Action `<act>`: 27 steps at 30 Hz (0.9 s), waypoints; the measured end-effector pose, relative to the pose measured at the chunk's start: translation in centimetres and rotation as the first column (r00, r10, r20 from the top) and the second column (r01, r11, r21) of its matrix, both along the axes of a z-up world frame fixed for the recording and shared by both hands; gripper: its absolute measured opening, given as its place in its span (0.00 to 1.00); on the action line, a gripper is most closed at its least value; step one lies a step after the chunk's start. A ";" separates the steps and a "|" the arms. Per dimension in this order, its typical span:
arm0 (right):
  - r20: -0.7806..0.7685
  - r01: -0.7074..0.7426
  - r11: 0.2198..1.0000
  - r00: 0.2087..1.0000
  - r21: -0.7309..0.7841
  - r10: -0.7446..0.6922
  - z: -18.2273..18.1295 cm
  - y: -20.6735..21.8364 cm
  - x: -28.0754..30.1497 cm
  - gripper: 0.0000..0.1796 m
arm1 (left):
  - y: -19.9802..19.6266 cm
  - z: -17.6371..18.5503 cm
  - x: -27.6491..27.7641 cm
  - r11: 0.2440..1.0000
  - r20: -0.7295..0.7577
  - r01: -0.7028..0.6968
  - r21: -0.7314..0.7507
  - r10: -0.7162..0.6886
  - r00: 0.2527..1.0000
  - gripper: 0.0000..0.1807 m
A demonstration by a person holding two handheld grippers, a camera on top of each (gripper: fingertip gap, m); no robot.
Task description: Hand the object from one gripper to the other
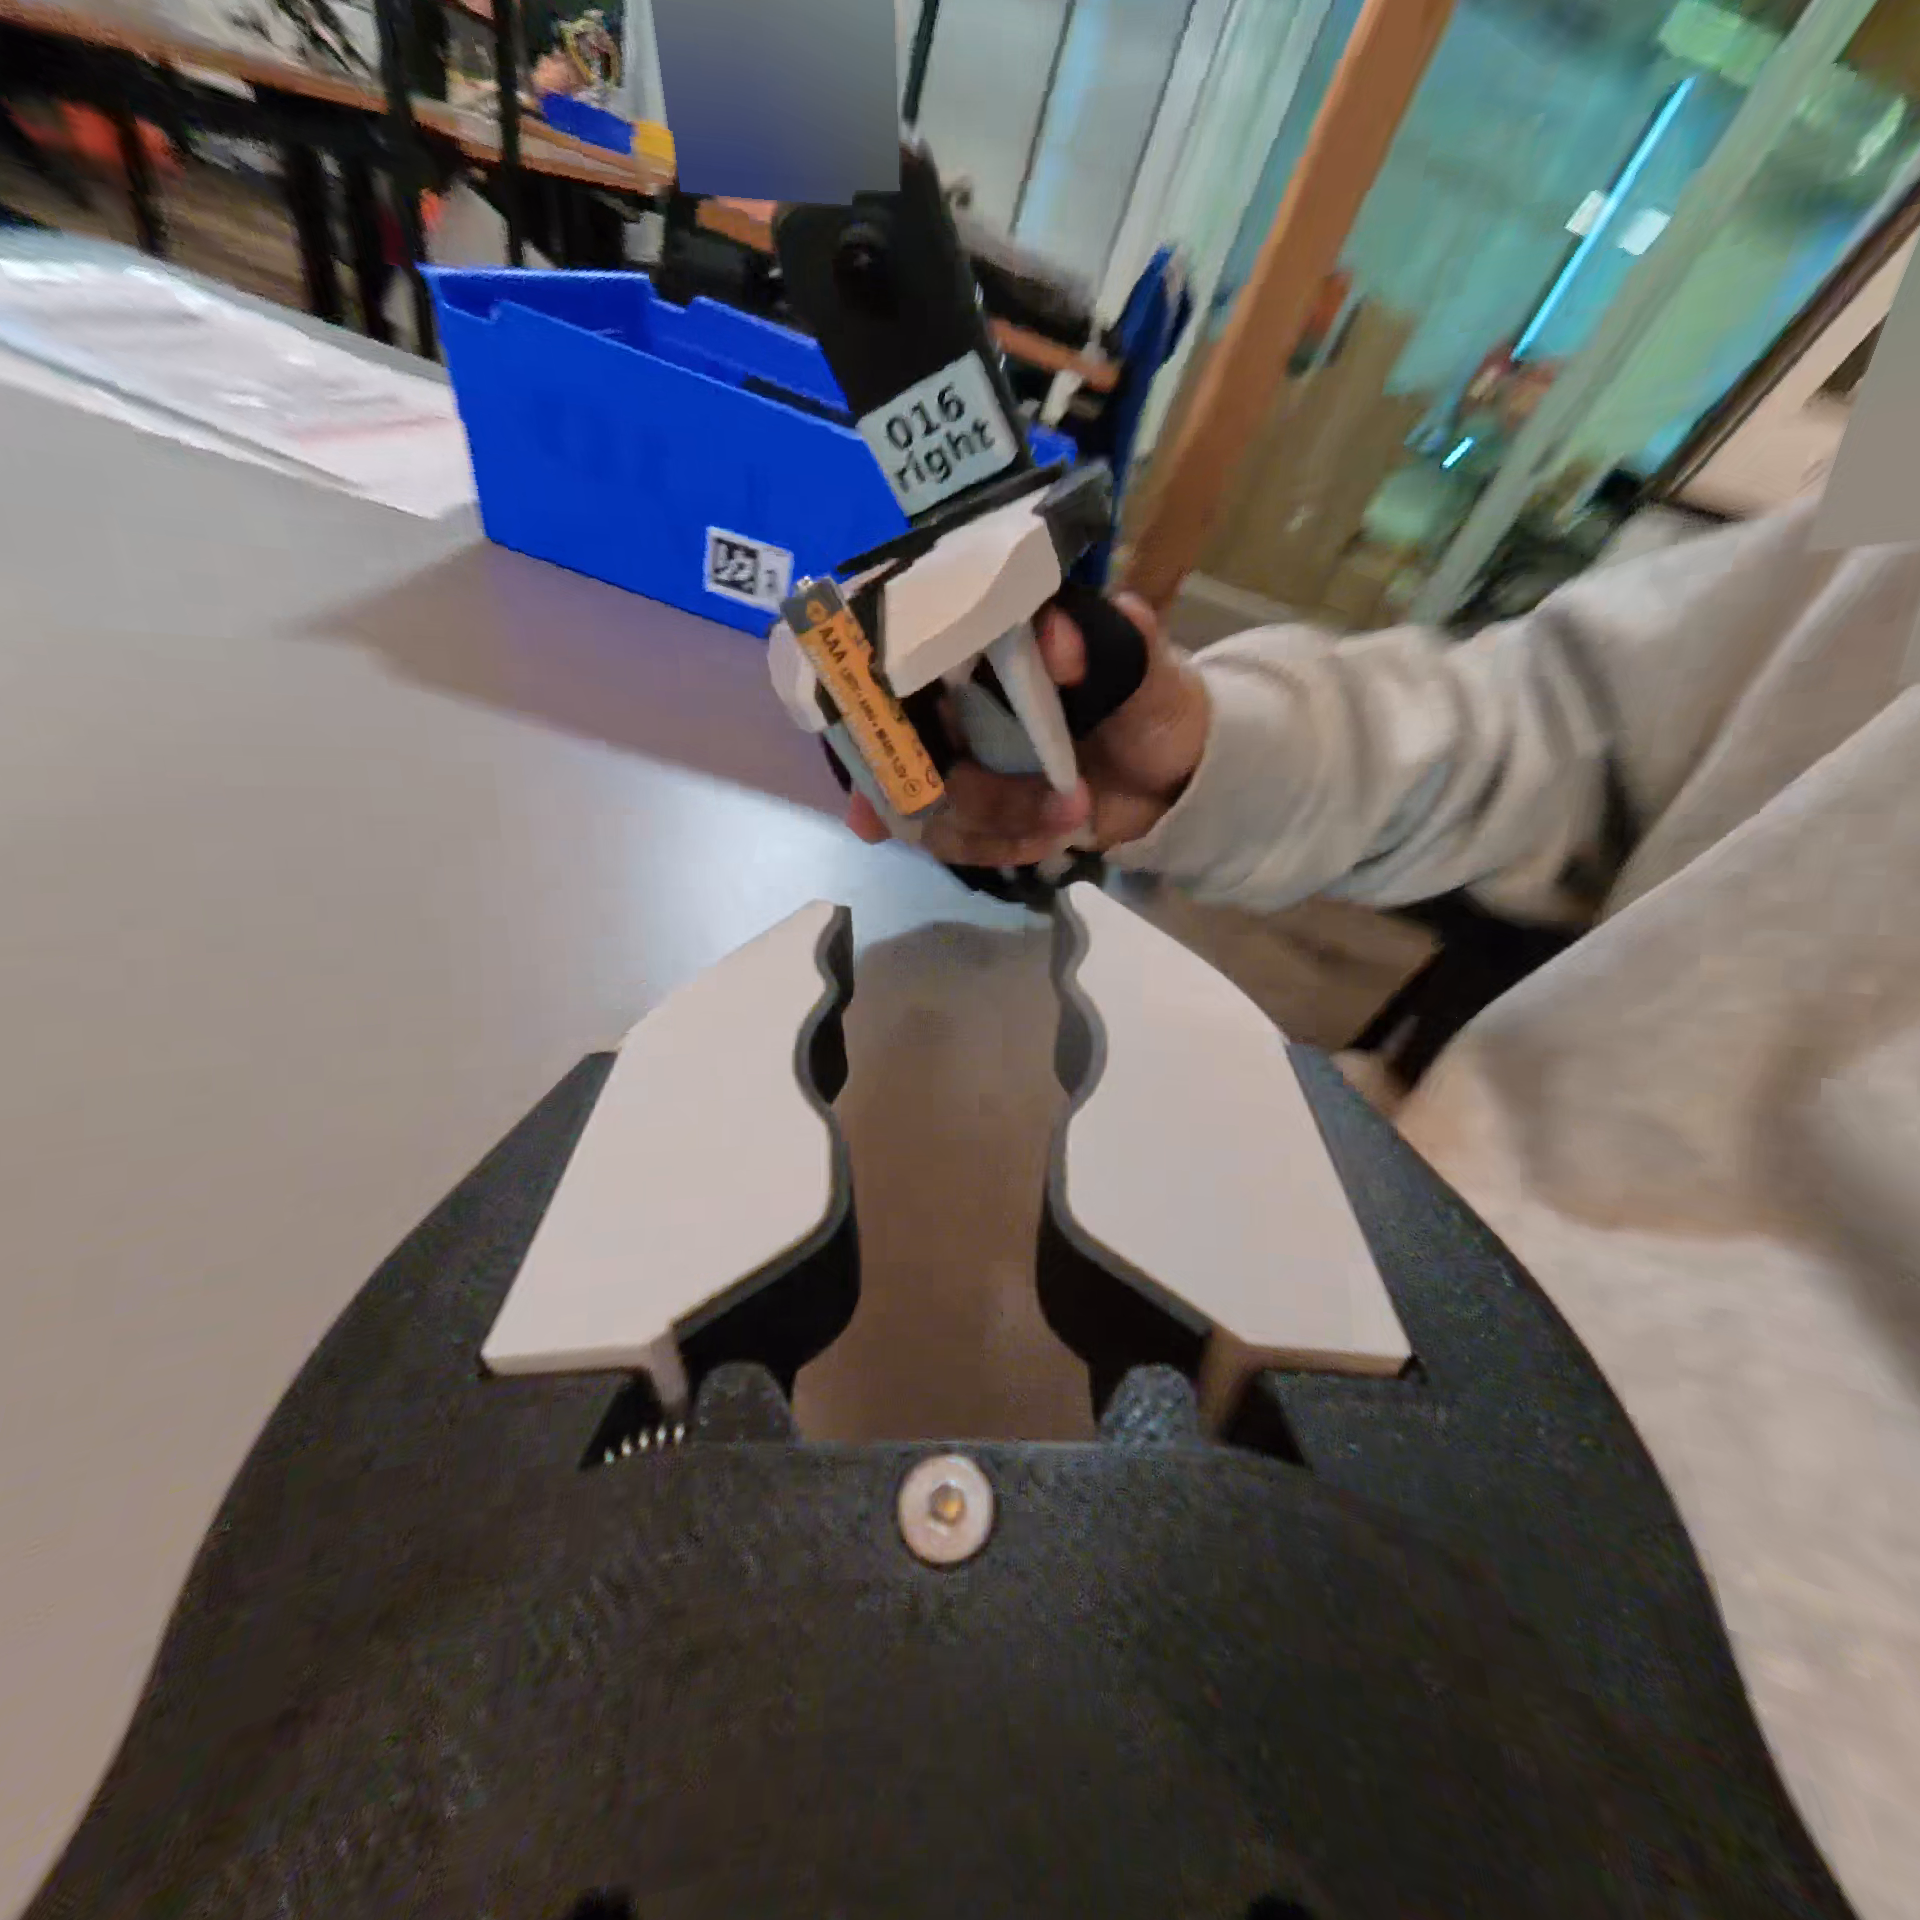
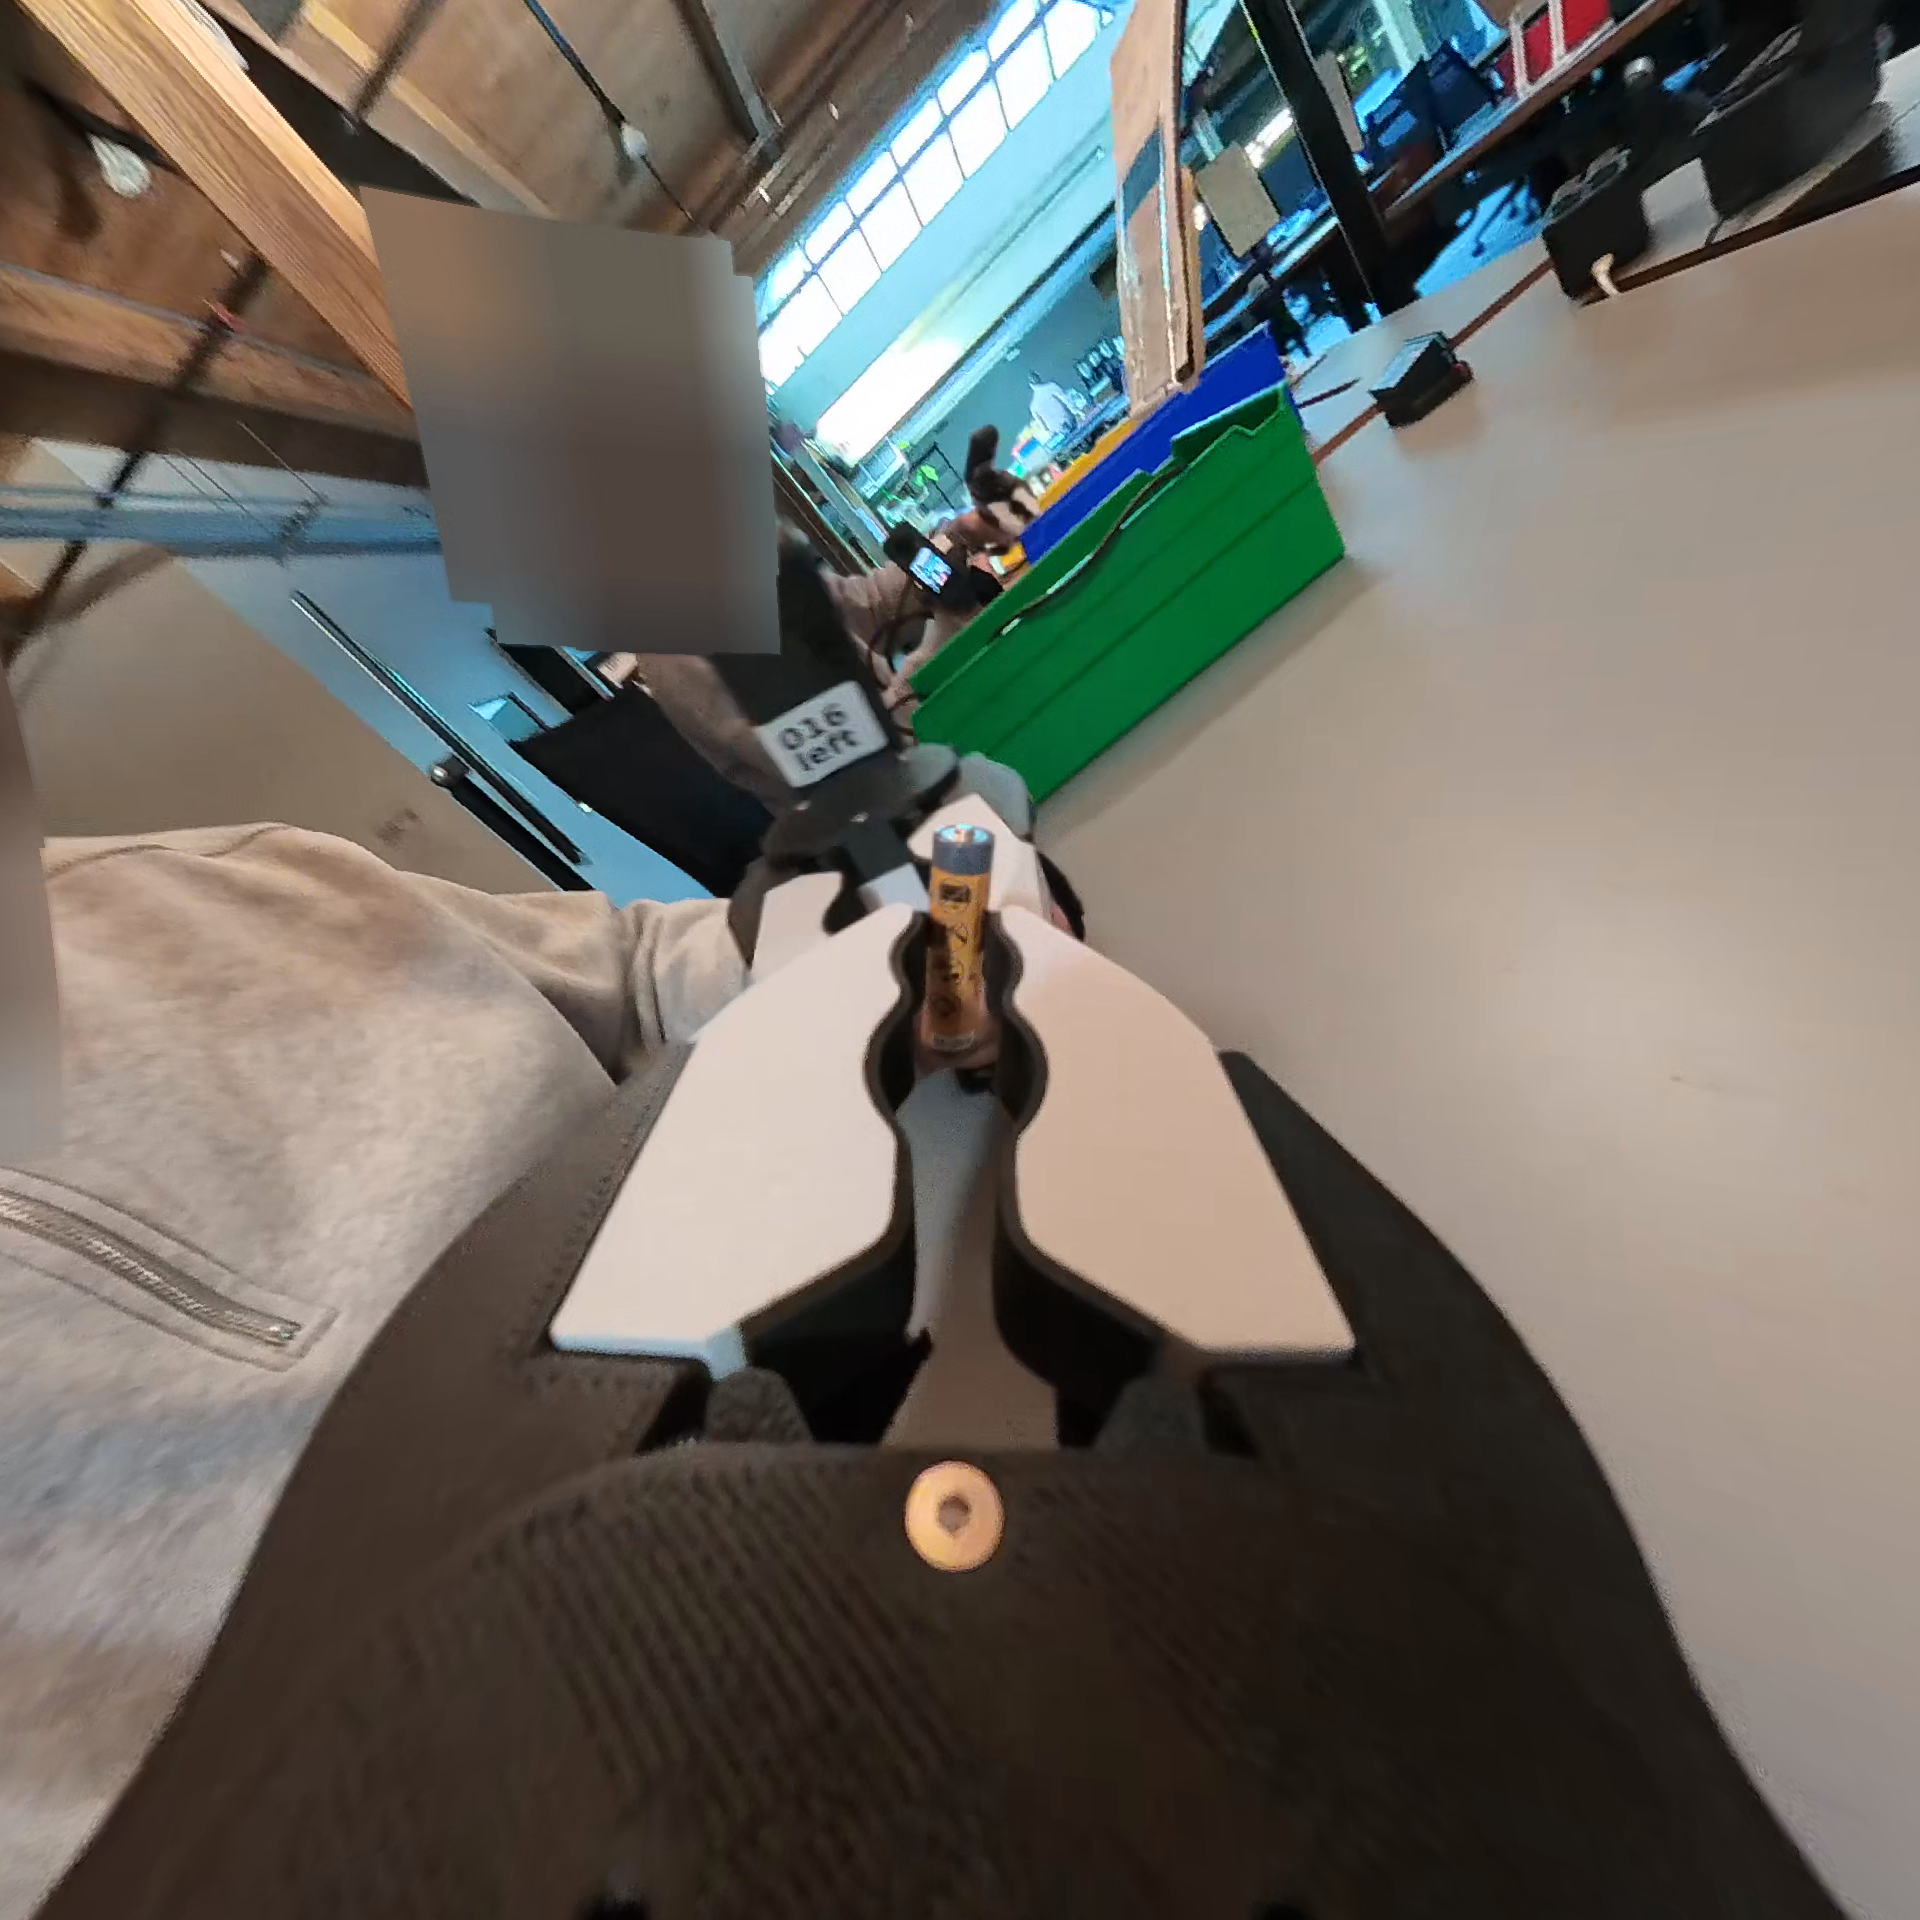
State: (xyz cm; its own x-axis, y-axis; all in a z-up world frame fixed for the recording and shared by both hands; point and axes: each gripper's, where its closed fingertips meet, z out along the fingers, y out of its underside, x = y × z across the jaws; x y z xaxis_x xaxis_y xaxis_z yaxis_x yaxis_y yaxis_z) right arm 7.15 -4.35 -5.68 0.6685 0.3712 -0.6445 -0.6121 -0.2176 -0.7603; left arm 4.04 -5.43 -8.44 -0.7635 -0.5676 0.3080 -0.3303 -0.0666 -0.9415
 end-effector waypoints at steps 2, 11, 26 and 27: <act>-0.030 -0.015 1.000 0.999 0.016 0.016 0.1 -0.1 -0.1 0.06 | 0.0 0.6 -0.1 0.987 -0.077 0.037 -0.158 -0.050 0.996 0.18; 0.021 -0.084 0.995 0.996 0.056 0.083 0.4 0.4 -2.4 0.06 | -0.1 1.9 -0.4 0.872 -0.190 0.093 -0.481 -0.207 0.960 0.15; 0.040 -0.092 0.994 0.995 0.060 0.090 0.2 0.8 -3.3 0.09 | -0.9 1.6 -0.8 0.868 -0.171 0.125 -0.481 -0.233 0.957 0.06; 0.025 -0.083 0.994 0.996 0.065 0.081 0.3 0.8 -3.1 0.13 | -0.9 1.6 -0.8 0.868 -0.169 0.124 -0.480 -0.230 0.958 0.06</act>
